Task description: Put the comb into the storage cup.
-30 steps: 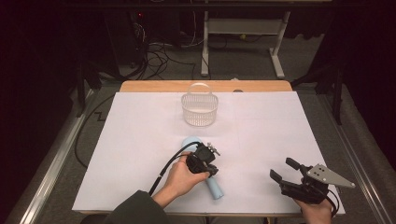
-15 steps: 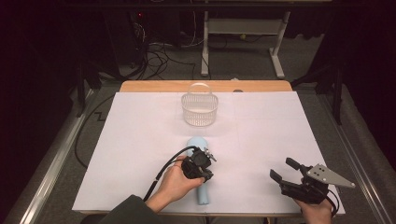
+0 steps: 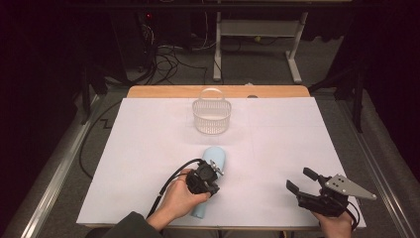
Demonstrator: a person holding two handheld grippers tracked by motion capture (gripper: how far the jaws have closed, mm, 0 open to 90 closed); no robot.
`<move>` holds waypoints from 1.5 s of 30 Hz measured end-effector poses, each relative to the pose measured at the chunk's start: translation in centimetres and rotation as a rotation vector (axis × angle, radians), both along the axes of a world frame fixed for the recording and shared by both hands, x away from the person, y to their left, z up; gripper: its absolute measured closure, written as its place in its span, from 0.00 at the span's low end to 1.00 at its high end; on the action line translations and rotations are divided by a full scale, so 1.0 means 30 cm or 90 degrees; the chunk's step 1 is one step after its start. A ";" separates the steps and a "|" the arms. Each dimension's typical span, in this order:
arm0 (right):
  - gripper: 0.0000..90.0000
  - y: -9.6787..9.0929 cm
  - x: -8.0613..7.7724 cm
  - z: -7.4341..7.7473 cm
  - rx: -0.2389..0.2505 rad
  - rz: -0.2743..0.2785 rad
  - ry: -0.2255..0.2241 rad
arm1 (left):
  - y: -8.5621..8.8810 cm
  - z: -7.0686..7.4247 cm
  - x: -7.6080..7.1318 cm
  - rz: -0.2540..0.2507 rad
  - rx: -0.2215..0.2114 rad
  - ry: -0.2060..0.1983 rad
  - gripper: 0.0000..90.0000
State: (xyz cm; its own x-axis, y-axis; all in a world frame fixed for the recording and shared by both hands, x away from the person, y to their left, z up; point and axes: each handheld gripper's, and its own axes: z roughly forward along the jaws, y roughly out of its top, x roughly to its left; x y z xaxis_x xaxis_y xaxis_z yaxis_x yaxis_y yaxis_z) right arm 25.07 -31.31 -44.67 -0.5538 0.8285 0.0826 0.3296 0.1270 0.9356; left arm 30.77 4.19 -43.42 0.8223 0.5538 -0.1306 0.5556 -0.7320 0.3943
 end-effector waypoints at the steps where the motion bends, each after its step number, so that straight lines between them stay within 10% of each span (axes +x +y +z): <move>1: 0.26 0.000 0.000 0.000 0.000 0.000 0.000 | 0.004 -0.001 -0.001 -0.002 0.002 0.000 0.95; 34: 0.26 0.001 -0.001 0.000 0.000 0.000 0.000 | 0.131 -0.024 -0.003 0.047 0.009 0.003 0.94; 45: 0.26 0.000 -0.002 0.002 0.002 0.003 -0.005 | 0.137 -0.016 -0.007 0.029 -0.021 0.013 0.74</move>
State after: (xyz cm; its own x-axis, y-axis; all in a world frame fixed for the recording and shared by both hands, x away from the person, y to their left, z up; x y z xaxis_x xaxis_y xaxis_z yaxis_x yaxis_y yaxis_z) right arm 25.01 -31.31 -44.62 -0.5583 0.8257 0.0808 0.3217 0.1257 0.9385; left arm 30.54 8.30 -43.90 0.7937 0.5852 -0.1662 0.5959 -0.6928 0.4061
